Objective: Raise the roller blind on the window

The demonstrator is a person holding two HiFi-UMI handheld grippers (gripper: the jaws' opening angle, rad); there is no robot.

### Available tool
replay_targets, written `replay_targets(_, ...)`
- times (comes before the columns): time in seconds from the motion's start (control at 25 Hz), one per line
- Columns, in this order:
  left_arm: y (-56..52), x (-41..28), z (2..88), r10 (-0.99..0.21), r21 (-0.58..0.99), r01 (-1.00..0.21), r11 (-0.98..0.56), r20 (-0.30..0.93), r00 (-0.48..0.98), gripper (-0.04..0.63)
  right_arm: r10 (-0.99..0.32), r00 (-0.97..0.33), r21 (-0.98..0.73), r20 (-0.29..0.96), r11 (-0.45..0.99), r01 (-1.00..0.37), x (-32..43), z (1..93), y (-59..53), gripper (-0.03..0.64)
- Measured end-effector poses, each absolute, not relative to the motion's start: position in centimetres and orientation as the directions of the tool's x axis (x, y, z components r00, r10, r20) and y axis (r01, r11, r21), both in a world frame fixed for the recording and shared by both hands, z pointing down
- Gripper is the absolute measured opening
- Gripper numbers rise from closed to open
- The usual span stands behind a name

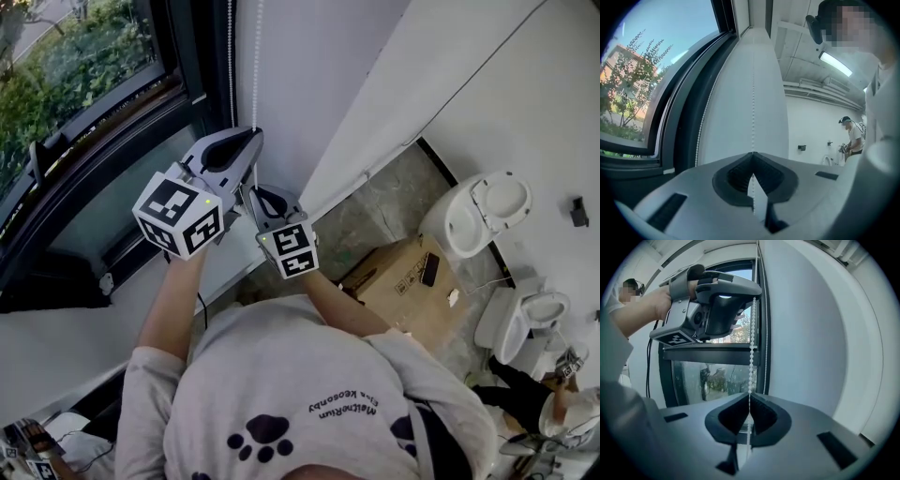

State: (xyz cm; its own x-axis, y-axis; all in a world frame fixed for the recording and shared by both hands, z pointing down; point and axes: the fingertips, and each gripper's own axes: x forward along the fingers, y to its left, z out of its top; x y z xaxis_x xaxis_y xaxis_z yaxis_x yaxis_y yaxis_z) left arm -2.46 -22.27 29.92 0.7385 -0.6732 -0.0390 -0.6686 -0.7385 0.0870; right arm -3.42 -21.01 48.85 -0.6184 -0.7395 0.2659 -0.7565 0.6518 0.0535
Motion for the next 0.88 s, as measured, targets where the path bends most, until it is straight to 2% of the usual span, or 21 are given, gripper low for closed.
replay_targets(0.64, -21.3, -2.1, 39.6, -0.669, 0.212, -0.671, -0.710, 0.092, 0.737, 0.009, -0.676, -0.583, 0.031, 0.450, 0.665, -0.746, -2.3, 57.9, -18.8, 0.012)
replay_targets(0.88, -21.1, -1.8, 39.8, -0.668, 0.205, -0.670, -0.713, 0.092, 0.739, 0.009, -0.659, -0.620, 0.021, 0.426, 0.693, -0.721, -2.3, 56.5, -18.2, 0.032)
